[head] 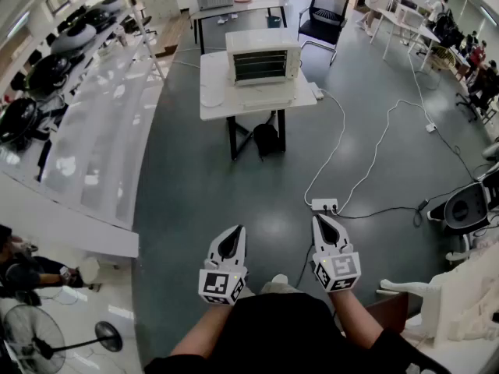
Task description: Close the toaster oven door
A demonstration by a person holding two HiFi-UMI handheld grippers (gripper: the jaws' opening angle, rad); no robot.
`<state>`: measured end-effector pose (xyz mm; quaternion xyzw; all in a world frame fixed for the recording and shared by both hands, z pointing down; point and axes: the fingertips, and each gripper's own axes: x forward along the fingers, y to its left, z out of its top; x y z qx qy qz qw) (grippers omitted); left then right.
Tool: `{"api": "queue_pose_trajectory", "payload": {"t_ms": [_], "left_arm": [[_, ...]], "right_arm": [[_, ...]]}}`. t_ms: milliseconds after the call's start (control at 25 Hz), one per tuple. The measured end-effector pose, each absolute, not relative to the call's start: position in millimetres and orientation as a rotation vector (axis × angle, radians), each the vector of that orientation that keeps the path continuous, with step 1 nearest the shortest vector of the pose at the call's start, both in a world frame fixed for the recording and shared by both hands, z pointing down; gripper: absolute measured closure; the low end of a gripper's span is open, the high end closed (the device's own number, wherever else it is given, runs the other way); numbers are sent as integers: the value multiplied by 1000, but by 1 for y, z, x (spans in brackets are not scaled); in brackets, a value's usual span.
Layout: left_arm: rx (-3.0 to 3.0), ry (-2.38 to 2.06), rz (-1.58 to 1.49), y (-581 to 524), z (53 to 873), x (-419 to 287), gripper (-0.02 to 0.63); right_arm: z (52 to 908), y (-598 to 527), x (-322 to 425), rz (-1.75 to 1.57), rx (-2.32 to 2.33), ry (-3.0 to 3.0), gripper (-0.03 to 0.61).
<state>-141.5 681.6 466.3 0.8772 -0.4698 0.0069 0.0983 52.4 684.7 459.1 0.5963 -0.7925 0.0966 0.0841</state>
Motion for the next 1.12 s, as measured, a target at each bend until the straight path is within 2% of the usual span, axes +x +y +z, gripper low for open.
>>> {"api": "queue_pose_trajectory", "payload": {"t_ms": [400, 640, 1120], "left_arm": [[2581, -1463, -111, 669, 446, -122, 597], [2593, -1467, -79, 649, 452, -112, 597], [2593, -1365, -88, 515, 487, -91, 597]], "right_arm": [[451, 680, 67, 255, 1643, -2469, 558], [458, 661, 86, 289, 1701, -2480, 558], [489, 549, 94, 271, 1700, -2405, 558]]}}
